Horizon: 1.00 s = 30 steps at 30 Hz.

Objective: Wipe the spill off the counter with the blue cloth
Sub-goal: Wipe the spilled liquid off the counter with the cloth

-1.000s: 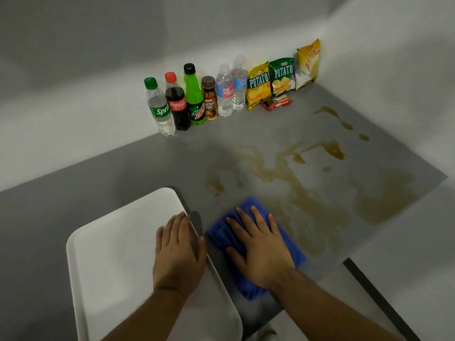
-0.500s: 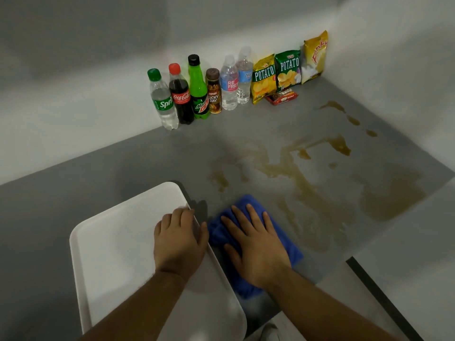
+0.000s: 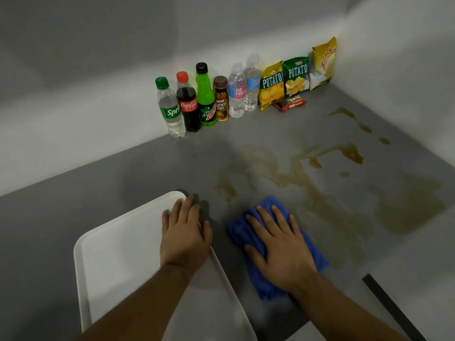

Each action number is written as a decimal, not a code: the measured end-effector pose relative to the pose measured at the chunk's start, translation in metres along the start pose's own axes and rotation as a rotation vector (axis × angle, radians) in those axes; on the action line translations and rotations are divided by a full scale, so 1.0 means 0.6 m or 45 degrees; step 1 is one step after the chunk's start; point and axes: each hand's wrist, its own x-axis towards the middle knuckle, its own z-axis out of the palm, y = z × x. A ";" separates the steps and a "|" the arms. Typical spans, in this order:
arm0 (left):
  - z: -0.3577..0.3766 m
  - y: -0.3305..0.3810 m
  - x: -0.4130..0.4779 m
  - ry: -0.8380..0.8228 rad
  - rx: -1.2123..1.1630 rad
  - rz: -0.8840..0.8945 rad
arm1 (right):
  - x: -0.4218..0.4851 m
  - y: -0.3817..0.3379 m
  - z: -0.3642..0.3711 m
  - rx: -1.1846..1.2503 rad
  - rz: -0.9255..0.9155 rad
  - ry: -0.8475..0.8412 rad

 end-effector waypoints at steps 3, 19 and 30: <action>-0.001 0.001 0.001 -0.007 0.003 -0.003 | 0.062 -0.021 -0.015 -0.006 0.039 -0.026; -0.029 -0.007 0.044 0.079 0.028 0.028 | 0.145 -0.058 -0.016 -0.008 -0.168 -0.040; -0.020 -0.050 0.092 0.105 -0.016 0.016 | 0.098 -0.095 0.014 -0.017 -0.063 0.034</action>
